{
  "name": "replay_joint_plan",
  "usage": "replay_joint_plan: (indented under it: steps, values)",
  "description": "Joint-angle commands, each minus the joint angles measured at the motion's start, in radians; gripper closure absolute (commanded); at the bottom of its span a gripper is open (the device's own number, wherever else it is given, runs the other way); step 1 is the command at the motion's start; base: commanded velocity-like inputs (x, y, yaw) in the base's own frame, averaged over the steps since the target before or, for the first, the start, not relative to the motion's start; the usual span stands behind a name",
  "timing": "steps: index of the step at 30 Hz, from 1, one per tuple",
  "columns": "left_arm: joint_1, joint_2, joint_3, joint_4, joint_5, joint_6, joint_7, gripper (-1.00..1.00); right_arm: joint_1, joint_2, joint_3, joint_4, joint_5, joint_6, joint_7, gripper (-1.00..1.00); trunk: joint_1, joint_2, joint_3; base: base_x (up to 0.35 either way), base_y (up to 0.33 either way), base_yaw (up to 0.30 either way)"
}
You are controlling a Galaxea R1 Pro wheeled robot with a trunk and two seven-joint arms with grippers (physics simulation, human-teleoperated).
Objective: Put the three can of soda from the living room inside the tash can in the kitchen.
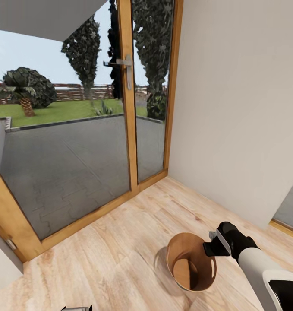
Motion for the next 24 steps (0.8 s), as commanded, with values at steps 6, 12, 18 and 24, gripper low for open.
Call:
replay_joint_plan:
  steps: [6, 12, 18, 24]
  values:
    - [0.000, 0.000, 0.000, -0.001, 0.001, 0.000, 0.000, -1.00, 0.004, 0.000, -0.003, 0.000, -0.019, 0.002, 0.003, 1.00, -0.023, 0.042, 0.010, 0.000, 0.000, 0.000]
    - [0.000, 0.000, 0.000, -0.001, 0.001, 0.000, 0.000, -1.00, 0.005, 0.000, -0.003, 0.000, -0.019, 0.002, 0.003, 1.00, -0.046, 0.084, 0.021, 0.000, 0.000, 0.000]
    - [0.000, 0.000, 0.000, -0.001, 0.000, 0.000, 0.000, -1.00, 0.007, 0.000, -0.003, 0.000, -0.019, 0.002, 0.003, 1.00, -0.069, 0.126, 0.039, 0.000, 0.000, 0.000]
    - [0.000, 0.000, 0.000, -0.001, 0.001, 0.000, 0.000, -1.00, 0.009, 0.000, -0.003, 0.000, -0.019, 0.002, 0.003, 1.00, -0.092, 0.168, 0.058, 0.000, 0.000, 0.000]
